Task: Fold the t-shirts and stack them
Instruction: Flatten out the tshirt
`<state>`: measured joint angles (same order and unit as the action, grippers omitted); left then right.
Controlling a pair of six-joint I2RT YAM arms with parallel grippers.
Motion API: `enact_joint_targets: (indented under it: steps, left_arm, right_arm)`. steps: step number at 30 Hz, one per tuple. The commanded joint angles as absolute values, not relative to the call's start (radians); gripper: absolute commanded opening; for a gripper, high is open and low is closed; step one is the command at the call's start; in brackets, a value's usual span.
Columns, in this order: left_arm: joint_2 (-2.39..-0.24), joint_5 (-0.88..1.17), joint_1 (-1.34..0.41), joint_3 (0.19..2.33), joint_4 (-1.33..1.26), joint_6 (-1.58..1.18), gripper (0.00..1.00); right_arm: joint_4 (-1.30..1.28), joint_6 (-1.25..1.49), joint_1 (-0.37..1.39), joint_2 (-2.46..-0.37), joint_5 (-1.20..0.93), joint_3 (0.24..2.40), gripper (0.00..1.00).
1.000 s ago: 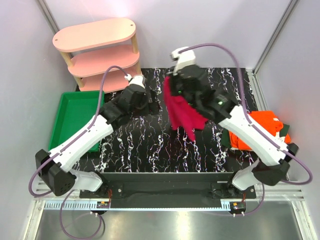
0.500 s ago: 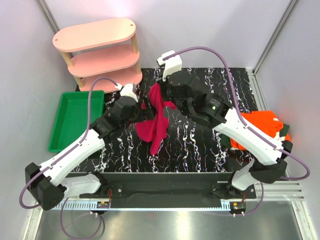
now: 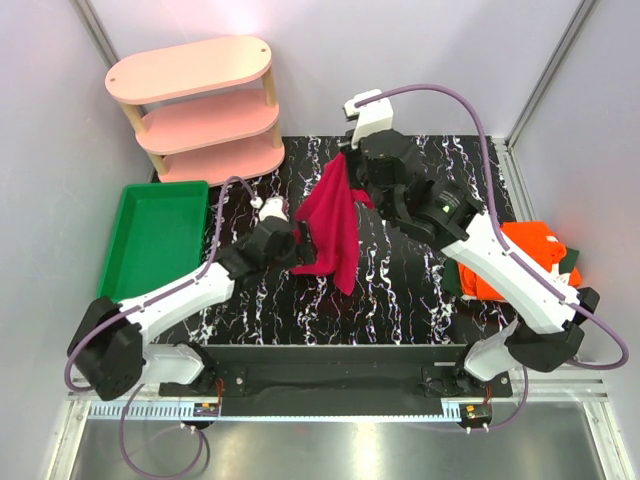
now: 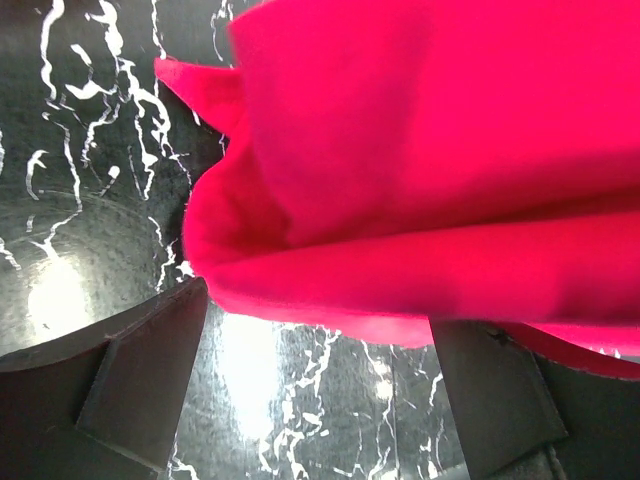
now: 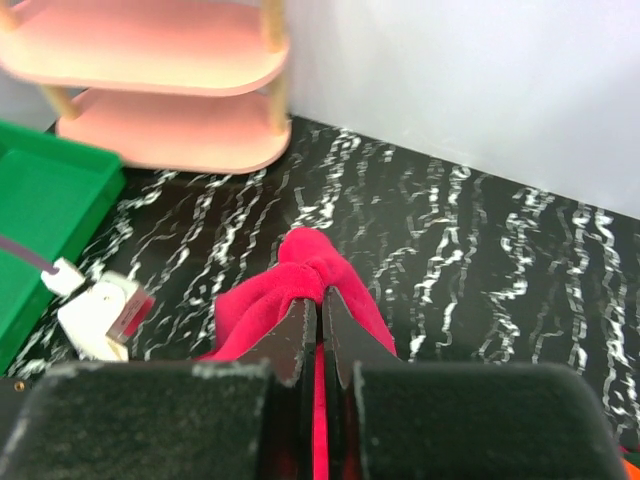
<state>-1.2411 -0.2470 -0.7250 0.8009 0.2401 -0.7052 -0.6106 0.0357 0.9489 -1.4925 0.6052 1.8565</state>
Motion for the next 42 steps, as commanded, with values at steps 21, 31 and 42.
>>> enact_joint_targets:
  steps: [21,31,42]
  left_arm:
    - [-1.627,-0.236,-0.727,0.857,-0.051,-0.802,0.86]
    - [-1.74,-0.167,-0.726,0.965,-0.069,-0.772,0.31]
    - [-1.688,-0.181,-0.726,0.934,-0.039,-0.772,0.0]
  right_arm:
    - [-0.558,0.015,0.881,-1.399,0.666,1.809,0.0]
    - [-0.575,0.023,0.845,-1.35,0.683,1.763,0.0]
    - [-0.574,0.035,0.828,-1.342,0.681,1.744,0.0]
